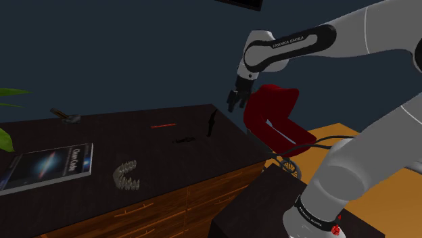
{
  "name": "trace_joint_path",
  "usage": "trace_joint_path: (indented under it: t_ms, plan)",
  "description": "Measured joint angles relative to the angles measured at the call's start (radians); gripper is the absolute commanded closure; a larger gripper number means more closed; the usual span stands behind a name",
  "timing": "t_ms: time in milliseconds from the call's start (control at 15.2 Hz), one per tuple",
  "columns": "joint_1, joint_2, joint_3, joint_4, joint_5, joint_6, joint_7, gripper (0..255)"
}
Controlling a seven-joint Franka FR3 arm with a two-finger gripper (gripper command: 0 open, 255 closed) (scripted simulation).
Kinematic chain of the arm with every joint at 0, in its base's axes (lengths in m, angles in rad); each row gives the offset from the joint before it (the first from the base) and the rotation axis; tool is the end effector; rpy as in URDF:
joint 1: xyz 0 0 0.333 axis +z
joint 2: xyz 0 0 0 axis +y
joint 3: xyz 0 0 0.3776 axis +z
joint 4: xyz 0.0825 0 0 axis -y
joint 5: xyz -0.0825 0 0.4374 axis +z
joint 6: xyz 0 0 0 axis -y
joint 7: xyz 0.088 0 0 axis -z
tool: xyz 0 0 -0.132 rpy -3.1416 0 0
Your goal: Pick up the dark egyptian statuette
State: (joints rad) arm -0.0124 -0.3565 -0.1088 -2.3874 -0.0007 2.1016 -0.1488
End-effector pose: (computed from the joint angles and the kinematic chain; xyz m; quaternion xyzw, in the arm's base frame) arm 0.4678 -0.0590 0.4689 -0.9991 -0.0167 -0.0365 0.0140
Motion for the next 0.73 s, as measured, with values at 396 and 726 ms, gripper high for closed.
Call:
trace_joint_path:
  t_ms: [396,726]
  plan:
    - [-0.006,0.225,-0.028,0.085,0.037,0.153,-0.019,0]
    - [-0.012,0.416,-0.040,0.194,0.086,0.243,-0.036,0]
